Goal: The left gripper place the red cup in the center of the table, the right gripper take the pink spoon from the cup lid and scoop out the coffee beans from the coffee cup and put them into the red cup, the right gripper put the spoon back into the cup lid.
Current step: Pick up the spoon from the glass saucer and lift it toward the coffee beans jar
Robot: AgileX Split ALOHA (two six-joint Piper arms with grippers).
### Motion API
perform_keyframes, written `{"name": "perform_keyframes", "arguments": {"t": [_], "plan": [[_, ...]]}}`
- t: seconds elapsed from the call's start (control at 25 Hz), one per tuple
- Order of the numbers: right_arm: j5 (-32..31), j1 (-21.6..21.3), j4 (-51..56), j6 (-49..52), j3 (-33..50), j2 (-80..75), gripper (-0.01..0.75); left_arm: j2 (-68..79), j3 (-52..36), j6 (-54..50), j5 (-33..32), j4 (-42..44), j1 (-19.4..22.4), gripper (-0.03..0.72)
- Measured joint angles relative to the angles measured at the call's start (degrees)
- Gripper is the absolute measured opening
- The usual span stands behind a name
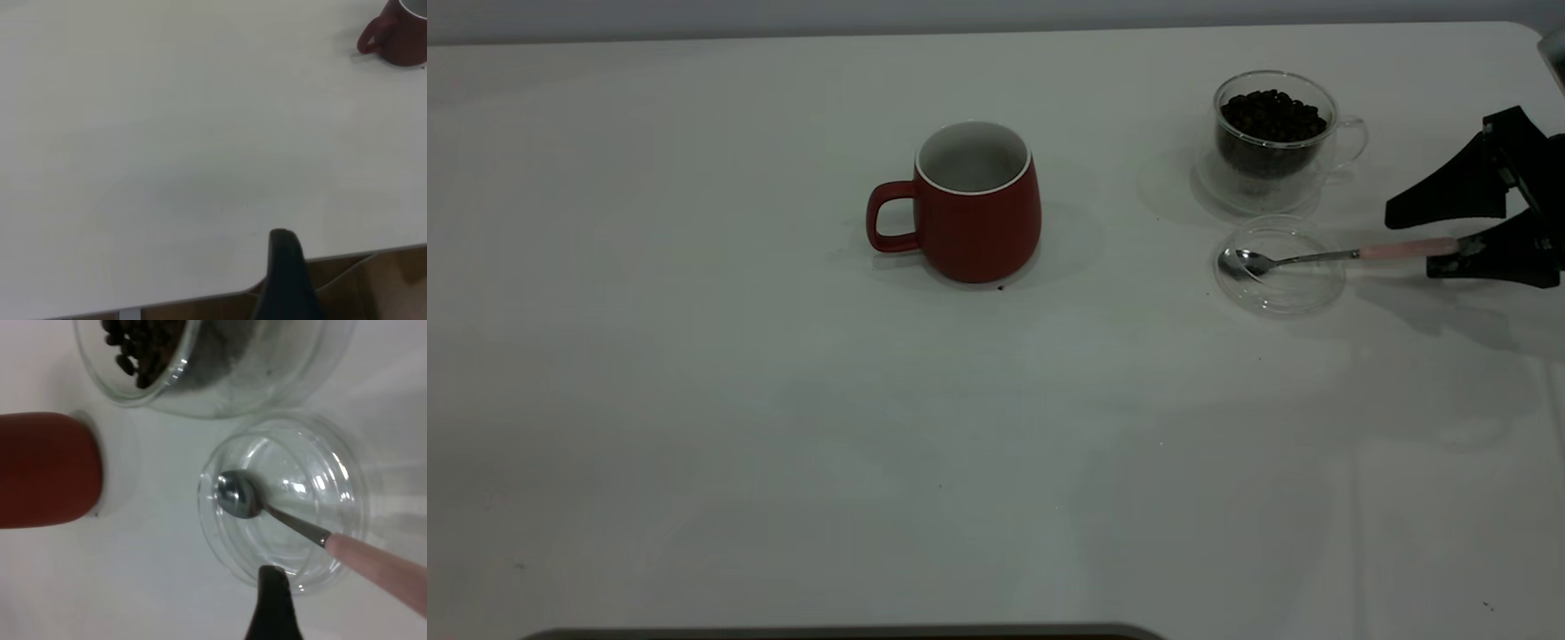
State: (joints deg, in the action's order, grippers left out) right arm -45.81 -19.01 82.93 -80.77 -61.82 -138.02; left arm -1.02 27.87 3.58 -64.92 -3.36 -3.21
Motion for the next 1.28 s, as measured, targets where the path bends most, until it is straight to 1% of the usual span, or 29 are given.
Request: {"name": "perform_keyframes", "arguments": {"t": [0.36, 0.48, 0.56, 0.84, 0.96, 1.0, 1.12, 1.28], "plan": [[-1.4, 0.0, 0.1, -0.2, 0.0, 0.0, 0.538, 0.0, 0.0, 0.0, 0.0, 0.0, 0.0, 0.590], [-1.8, 0.0, 0.0, -0.2, 0.0, 0.0, 0.489, 0.0, 0.0, 0.0, 0.0, 0.0, 0.0, 0.590], [-2.5, 0.0, -0.4, -0.2, 0.0, 0.0, 0.432, 0.0, 0.0, 0.0, 0.0, 0.0, 0.0, 0.590], [-3.1, 0.0, -3.0, -0.2, 0.0, 0.3, 0.182, 0.0, 0.0, 0.0, 0.0, 0.0, 0.0, 0.590], [-4.0, 0.0, -5.0, -0.2, 0.0, 1.4, 0.124, 0.0, 0.0, 0.0, 0.0, 0.0, 0.0, 0.590], [-4.3, 0.0, -6.0, -0.2, 0.0, 2.2, 0.112, 0.0, 0.0, 0.0, 0.0, 0.0, 0.0, 0.590], [-4.4, 0.0, -9.0, 0.8, 0.0, 5.0, 0.111, 0.0, 0.0, 0.0, 0.0, 0.0, 0.0, 0.590], [-5.5, 0.0, -14.7, 5.4, 0.0, 11.3, 0.111, 0.0, 0.0, 0.0, 0.0, 0.0, 0.0, 0.590]]}}
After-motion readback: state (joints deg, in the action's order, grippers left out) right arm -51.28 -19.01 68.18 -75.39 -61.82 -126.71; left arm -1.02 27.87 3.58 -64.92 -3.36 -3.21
